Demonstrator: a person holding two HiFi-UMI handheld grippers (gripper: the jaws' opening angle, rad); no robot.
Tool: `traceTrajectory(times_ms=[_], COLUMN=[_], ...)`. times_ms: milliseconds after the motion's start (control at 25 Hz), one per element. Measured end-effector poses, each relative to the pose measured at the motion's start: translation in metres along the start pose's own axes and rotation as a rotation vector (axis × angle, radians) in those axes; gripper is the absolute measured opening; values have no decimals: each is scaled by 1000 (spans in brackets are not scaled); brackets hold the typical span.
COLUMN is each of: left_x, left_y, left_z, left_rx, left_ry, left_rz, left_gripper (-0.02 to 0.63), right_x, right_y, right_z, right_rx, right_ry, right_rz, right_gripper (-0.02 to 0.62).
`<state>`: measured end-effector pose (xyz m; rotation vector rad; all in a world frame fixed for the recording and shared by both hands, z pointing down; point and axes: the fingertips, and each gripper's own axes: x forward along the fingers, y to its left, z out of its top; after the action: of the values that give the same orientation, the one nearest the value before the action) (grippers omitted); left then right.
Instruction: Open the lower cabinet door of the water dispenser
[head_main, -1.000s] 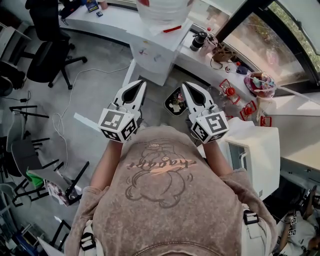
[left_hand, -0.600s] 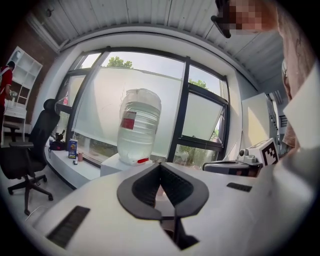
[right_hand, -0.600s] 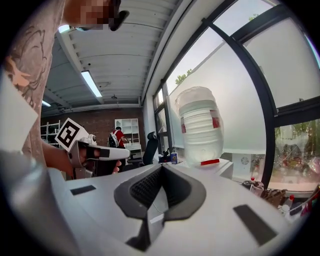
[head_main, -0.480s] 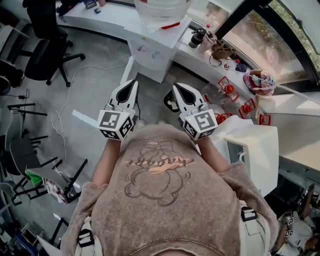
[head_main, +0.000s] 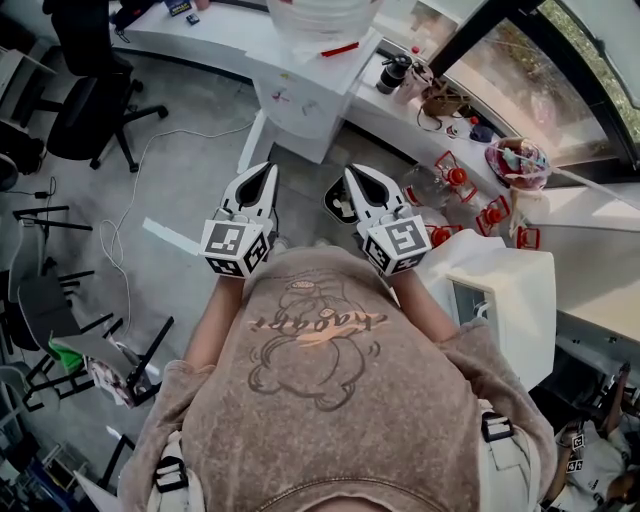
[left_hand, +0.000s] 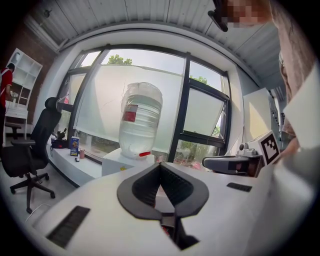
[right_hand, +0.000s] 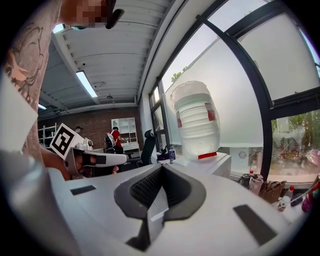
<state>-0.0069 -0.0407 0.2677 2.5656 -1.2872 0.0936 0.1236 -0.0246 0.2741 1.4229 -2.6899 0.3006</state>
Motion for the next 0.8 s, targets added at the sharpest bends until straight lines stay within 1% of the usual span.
traceTrajectory(times_ms=[200,440,800], left_x=[0,-3,-10], left_y=[-2,-6,0], left_z=[2,4,8], left_rx=[-2,-4,-7], left_ry=[-2,0,-4], left_rz=[1,-4,18], left_gripper=[12,12,12], right_x=[-2,-3,-3], right_y=[-6,-2,1], right_z=[1,-1,4], right_rx=[25,35,37], right_ry=[-10,-14,-7], right_rz=[-16,-11,-17], right_gripper=[6,6,6])
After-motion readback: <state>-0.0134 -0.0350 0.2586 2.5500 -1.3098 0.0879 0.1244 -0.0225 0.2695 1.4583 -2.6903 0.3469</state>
